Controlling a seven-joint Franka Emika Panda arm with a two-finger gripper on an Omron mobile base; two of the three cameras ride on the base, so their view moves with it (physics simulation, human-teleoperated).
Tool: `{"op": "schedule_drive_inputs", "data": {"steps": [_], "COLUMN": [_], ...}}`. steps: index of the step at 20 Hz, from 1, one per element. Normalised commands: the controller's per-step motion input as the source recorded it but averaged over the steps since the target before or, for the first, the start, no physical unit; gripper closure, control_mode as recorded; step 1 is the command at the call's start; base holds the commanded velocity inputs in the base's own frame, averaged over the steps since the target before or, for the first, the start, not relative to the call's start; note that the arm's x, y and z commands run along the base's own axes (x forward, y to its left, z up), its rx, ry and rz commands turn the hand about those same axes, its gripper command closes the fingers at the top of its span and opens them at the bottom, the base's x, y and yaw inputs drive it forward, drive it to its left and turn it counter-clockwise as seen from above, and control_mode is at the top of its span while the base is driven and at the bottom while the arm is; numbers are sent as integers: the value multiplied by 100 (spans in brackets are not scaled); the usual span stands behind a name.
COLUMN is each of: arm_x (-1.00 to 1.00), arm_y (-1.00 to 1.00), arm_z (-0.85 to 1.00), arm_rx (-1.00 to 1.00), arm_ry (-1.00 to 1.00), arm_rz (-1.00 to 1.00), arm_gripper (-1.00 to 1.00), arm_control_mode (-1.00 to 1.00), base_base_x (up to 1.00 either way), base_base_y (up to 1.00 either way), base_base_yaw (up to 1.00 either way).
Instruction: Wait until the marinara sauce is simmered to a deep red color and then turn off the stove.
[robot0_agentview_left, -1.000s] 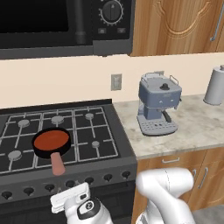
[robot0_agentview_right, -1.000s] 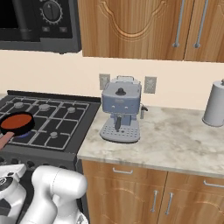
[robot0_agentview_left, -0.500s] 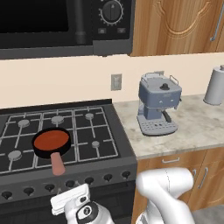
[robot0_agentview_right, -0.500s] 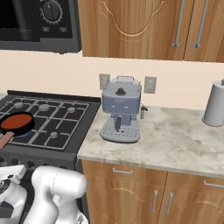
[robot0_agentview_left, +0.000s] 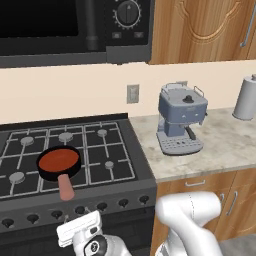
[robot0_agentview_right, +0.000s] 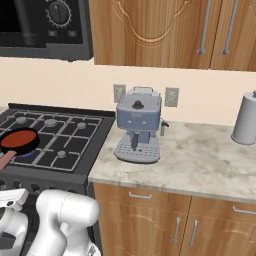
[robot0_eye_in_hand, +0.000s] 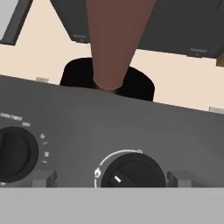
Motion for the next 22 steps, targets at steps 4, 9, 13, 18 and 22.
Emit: {"op": "schedule_drive_inputs", "data": {"steps": [4,9,13,18,22], "arm_x": [0,0,1,1,6], "arm_y": [0,0,0,-1,0], "arm_z": [0,0,0,0,0], "arm_rx": [0,0,0,0,0], "arm_ry": [-1,-1,0,0,0], "arm_rz": [0,-2,-2,-1,-1], "arm_gripper": [-100,-100,-100,-100,-100], "arm_control_mode": [-100,-100,-100,-100,-100], "base_base_x": [0,0,0,0,0], "base_base_y": [0,0,0,0,0], "base_base_yaw": [0,0,0,0,0]}}
